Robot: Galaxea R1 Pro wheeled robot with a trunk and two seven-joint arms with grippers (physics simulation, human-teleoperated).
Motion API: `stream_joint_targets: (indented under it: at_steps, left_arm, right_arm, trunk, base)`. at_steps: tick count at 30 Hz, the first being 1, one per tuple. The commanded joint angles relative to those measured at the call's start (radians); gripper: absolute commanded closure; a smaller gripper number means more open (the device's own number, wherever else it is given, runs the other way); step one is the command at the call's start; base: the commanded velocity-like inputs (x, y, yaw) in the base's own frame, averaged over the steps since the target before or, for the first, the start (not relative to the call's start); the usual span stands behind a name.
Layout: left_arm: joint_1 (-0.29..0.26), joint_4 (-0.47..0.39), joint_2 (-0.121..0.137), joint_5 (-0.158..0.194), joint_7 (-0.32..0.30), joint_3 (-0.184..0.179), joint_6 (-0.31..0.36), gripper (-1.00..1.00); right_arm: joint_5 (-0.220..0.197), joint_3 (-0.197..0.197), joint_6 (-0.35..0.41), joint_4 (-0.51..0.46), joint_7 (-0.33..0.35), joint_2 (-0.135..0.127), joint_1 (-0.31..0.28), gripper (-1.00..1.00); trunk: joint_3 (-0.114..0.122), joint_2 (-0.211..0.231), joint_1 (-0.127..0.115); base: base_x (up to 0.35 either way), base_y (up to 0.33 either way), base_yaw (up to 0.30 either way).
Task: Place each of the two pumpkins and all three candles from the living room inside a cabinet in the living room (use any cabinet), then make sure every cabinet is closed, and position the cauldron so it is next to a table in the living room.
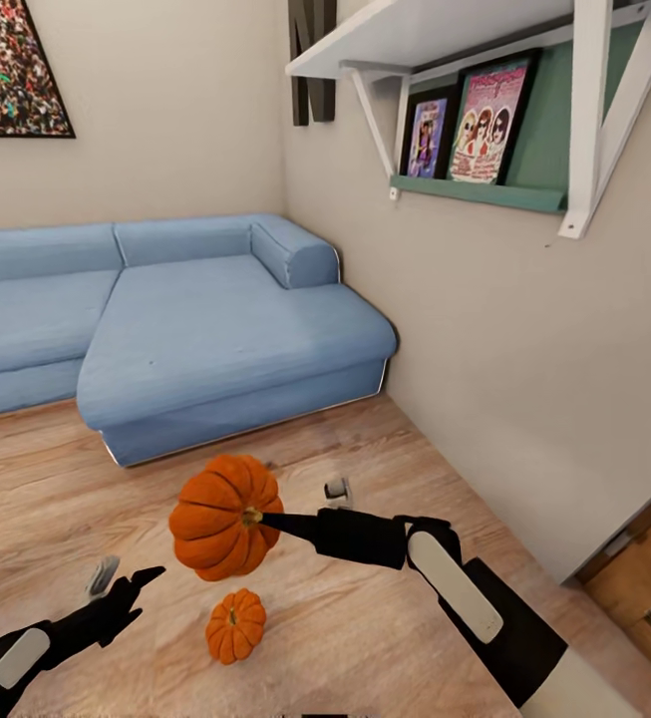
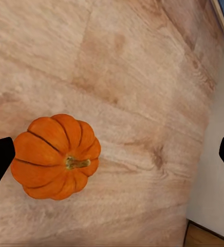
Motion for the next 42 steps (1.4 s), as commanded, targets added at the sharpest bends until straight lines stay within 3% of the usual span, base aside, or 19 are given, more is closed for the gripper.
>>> stream_joint_targets:
  at_steps: [1, 13, 36, 42]
  left_arm:
    - [0.0, 0.0, 0.0, 0.004, -0.003, 0.002, 0.008, -1.0]
    - [0.0, -0.001, 0.0, 0.004, -0.008, -0.002, 0.006, -1.0]
    - [0.0, -0.002, -0.001, 0.004, -0.014, -0.003, -0.004, -1.0]
    - [0.0, -0.002, -0.002, 0.004, -0.014, -0.022, -0.005, -1.0]
  right_arm:
    - [-0.012, 0.001, 0.007, -0.006, -0.005, -0.001, -0.001, 1.0]
    - [-0.054, 0.001, 0.004, -0.016, -0.036, -0.005, 0.0, 1.0]
    - [-0.056, 0.003, 0.0, -0.019, -0.062, -0.003, -0.001, 1.0]
    - [-0.057, 0.003, 0.0, -0.02, -0.063, -0.002, -0.001, 1.0]
  trunk:
    - [-0.005, -0.001, 0.0]
    - [-0.051, -0.003, 0.006]
    - [-0.14, -0.009, 0.016]
    - [-0.163, -0.01, 0.019]
  base:
    - [0.0, 0.0, 0.0]
    - [0.0, 0.0, 0.0]
    - [0.0, 0.0, 0.0]
    - [0.0, 0.0, 0.0]
